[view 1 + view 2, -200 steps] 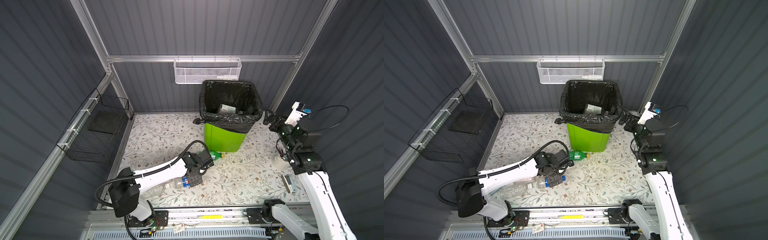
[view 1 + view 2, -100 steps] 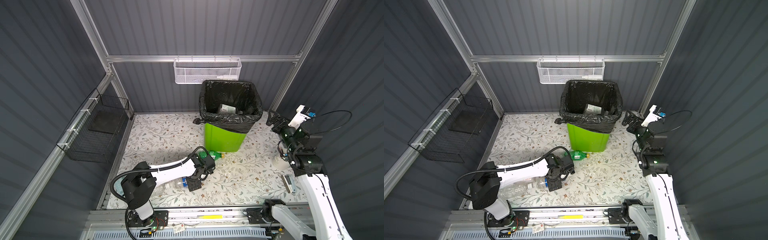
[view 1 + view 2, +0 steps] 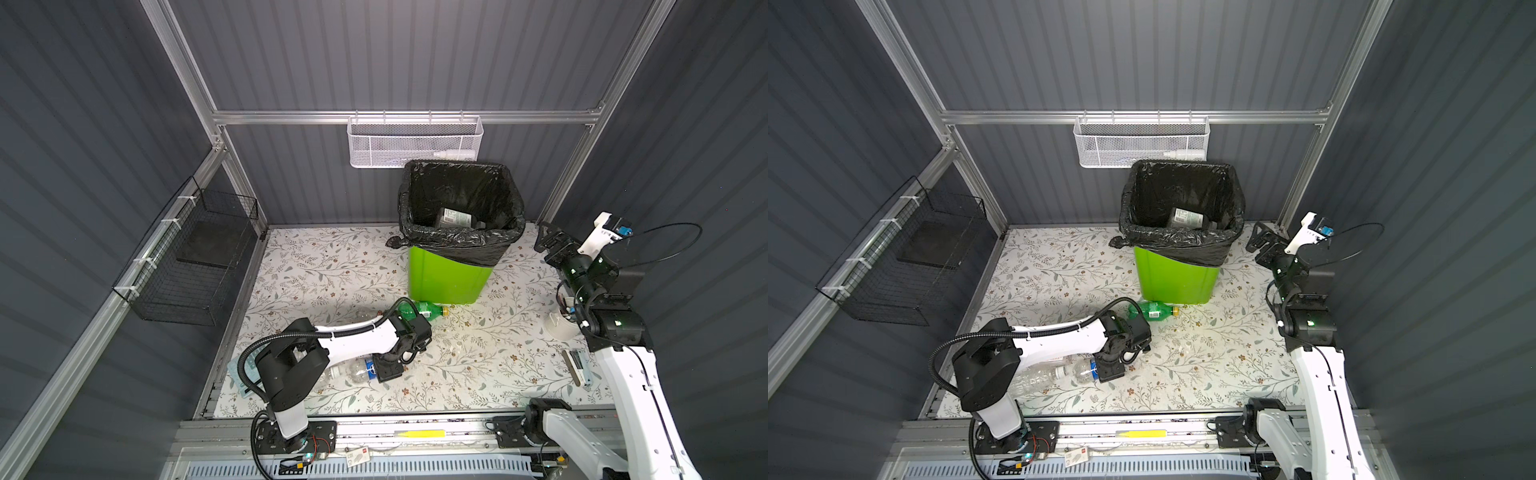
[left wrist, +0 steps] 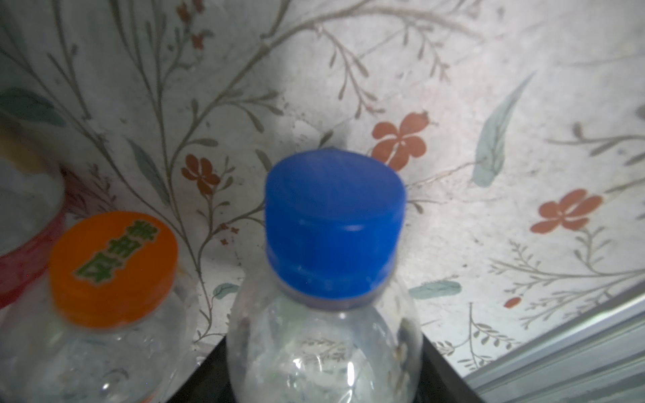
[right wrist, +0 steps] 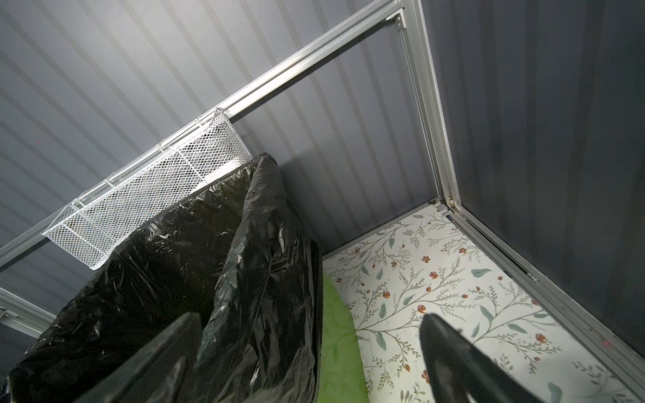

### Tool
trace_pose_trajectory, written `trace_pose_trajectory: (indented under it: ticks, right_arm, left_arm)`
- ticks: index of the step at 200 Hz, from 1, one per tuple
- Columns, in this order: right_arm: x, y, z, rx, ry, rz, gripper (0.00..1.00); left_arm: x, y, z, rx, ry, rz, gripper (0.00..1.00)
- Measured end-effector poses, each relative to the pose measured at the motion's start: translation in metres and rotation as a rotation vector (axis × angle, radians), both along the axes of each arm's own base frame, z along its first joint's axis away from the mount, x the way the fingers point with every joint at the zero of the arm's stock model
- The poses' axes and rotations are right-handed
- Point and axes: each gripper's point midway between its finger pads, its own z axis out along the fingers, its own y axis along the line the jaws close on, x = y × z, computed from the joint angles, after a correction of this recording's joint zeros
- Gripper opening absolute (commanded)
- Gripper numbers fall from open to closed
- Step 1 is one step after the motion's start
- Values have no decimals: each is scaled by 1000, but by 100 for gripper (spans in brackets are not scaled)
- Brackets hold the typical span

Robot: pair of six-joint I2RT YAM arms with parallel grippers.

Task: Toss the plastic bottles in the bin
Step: 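Lift the Pepsi bottle with the left gripper and drop it into the bin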

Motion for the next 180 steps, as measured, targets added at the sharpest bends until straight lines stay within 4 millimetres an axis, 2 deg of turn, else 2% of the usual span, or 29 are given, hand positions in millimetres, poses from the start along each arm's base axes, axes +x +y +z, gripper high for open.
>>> trace_pose_trajectory:
  ticks: [16,40,59,72,92,108,126,150,164,180]
  right_arm:
    - [0,-1,-2,7,3,-1,99]
    - [1,-4,-5,11,11,-8,99]
    - [0,-7,-5,12,9,-18,99]
    - [-1,-9,-4,14,6,-24,99]
    - [-3,-12,-4,16,4,-33,99]
    - [-4,-14,-3,18,0,-37,99]
    - [-5,-14,-2,20,-4,-37,99]
    - [-7,-14,2,29,-18,-34,99]
    - [-10,-15,3,32,-27,-37,99]
    - [-15,-16,5,33,-37,-42,99]
  left_arm:
    - [1,-1,0,-3,-5,10,42]
    - [6,-11,9,-67,-40,10,40]
    - [16,-28,39,-208,-119,10,39]
    - [24,-39,75,-328,-198,12,39]
    - [46,-54,151,-541,-369,32,40]
    - [65,-59,228,-720,-545,43,41]
    - [81,-51,323,-914,-788,55,44]
    - [84,-30,440,-1167,-1091,61,47]
    - [77,-19,493,-1307,-1228,55,47]
    - [73,-14,535,-1432,-1336,44,47]
